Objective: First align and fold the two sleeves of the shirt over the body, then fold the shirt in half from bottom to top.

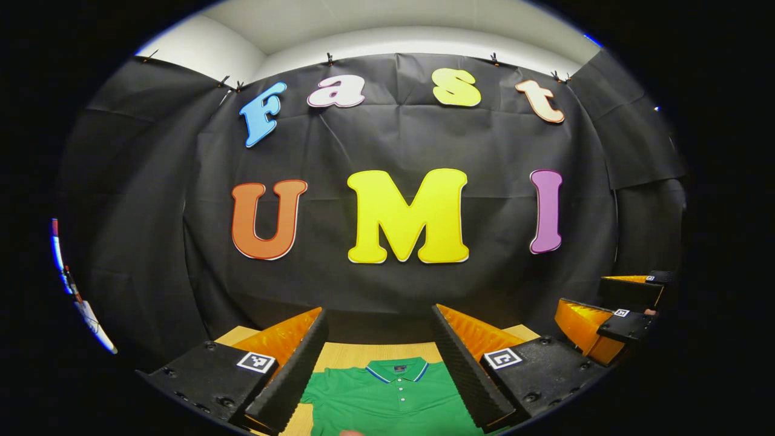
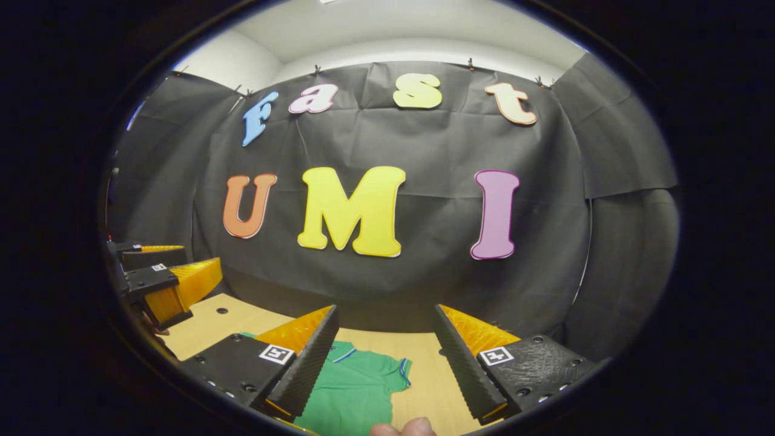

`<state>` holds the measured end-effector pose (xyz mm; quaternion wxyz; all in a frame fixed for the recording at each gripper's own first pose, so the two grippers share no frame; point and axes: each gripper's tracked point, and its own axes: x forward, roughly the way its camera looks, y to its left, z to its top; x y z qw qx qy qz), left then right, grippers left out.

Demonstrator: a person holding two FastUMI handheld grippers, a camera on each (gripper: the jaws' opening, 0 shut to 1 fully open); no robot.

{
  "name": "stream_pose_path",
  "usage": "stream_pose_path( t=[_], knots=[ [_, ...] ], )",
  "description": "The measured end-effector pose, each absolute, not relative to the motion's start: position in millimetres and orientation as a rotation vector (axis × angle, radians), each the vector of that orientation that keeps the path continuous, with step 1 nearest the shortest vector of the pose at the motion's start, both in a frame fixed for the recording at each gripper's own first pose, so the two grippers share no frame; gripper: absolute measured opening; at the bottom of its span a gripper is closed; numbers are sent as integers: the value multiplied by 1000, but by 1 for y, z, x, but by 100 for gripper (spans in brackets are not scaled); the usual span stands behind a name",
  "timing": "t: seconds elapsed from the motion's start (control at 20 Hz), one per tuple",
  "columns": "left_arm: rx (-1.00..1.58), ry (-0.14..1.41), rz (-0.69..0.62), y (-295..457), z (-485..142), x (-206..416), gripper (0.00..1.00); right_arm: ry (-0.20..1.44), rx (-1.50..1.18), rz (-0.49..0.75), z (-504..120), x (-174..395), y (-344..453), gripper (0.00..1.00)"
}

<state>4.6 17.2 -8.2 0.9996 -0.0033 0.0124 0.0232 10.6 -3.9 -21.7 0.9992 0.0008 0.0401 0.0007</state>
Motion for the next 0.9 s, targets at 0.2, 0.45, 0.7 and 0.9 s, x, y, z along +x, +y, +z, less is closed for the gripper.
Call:
stream_pose_path(
  t=[0.2,0.45,0.7,0.9],
  knots=[
    [-11,32,57,18,-12,7,100,98,9,-4,-28,16,-8,95],
    [-15,36,83,22,-13,8,100,191,3,-19,-66,32,-25,95],
    [-10,34,121,26,-12,6,100,298,-46,-5,-118,55,-40,95],
    [-7,40,135,24,-10,5,100,405,-49,27,-165,81,-48,95]
  ],
)
